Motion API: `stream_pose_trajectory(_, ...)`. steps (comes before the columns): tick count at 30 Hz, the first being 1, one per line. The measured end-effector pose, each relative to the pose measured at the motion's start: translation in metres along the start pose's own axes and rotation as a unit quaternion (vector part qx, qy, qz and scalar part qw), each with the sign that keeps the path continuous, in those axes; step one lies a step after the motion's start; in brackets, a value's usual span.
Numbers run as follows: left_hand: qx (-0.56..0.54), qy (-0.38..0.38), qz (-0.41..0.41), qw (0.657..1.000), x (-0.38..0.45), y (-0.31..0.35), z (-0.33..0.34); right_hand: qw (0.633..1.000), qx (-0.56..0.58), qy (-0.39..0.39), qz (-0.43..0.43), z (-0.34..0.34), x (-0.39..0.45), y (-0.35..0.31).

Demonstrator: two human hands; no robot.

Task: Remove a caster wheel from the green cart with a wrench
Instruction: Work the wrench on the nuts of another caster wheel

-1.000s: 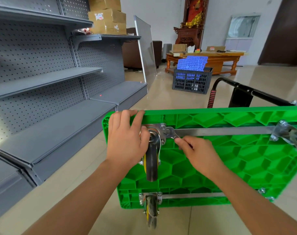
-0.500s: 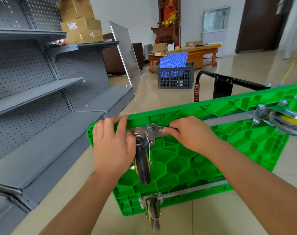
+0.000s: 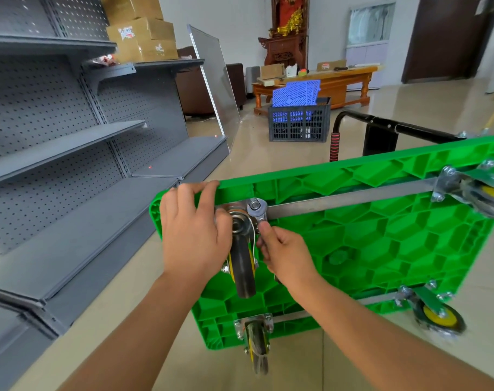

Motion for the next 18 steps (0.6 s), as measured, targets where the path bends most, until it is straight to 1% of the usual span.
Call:
stream_pose_trajectory(6, 0.001, -0.014, 0.003, 1.0, -0.002, -0.001, -0.001, 0.995, -0.066, -0.038, -0.068, -0.022, -0.017, -0.026)
stream_pose_trajectory(10, -0.002, -0.009, -0.004, 1.0, -0.001, 0.0, 0.001, 0.984, -0.148, -0.077, -0.07, -0.039, -0.009, -0.047)
stream_pose_trajectory(14, -0.007, -0.003, -0.005, 1.0, -0.001, 0.0, 0.0, 0.944, -0.289, -0.113, -0.114, -0.048, -0.006, -0.073)
stream_pose_trajectory(18, -0.004, -0.007, 0.0, 1.0, -0.002, 0.0, -0.001, 0.914, -0.362, -0.133, -0.125, -0.05, -0.005, -0.089)
Point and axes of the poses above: each hand's wrist, its own x-axis towards the middle knuckle, its own z-axis out of the palm, y = z × x, the point moved 9 cm from there along x, towards the middle knuckle, and after that the axes turned 6 degrees about x, right-handed, at the moved point
